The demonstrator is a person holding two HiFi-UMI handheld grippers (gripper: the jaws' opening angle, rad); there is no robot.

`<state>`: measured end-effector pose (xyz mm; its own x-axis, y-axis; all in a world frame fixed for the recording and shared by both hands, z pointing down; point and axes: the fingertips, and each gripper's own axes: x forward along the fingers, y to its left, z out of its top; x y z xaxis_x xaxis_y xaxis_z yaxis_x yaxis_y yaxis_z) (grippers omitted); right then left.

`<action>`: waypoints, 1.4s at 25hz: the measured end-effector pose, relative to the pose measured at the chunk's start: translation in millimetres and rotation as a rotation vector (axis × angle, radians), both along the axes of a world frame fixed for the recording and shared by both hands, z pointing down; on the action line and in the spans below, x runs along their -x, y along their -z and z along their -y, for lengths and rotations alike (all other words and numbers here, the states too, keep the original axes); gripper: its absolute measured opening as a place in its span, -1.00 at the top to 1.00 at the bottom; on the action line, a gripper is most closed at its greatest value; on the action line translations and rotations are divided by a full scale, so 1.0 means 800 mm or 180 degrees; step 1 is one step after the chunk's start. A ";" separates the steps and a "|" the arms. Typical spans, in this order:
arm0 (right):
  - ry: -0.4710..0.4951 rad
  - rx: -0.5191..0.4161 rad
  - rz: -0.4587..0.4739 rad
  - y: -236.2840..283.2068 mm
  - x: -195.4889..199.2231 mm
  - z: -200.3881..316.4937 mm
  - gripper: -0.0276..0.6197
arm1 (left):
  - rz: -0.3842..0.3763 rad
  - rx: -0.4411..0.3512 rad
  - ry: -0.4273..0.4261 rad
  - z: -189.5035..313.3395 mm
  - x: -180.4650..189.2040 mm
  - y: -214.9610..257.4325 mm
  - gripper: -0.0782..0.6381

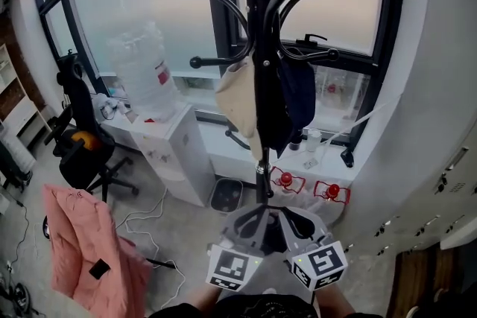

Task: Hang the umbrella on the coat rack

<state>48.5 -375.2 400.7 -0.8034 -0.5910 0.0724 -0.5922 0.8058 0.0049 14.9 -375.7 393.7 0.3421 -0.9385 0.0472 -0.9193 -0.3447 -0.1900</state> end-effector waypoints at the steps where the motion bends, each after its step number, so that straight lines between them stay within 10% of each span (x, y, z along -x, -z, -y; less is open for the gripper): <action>1: 0.0007 -0.0013 -0.0003 0.002 0.001 0.003 0.89 | 0.0003 -0.0008 0.0018 0.002 0.001 0.002 0.75; 35: -0.0113 0.0230 -0.0223 -0.025 0.041 0.107 0.89 | -0.0119 0.0207 0.0082 0.109 0.047 -0.024 0.75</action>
<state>15.3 -461.1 420.5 -0.7737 -0.6101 0.1710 -0.6205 0.7841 -0.0101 -22.5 -462.5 413.0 0.3206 -0.9424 0.0958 -0.9340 -0.3313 -0.1334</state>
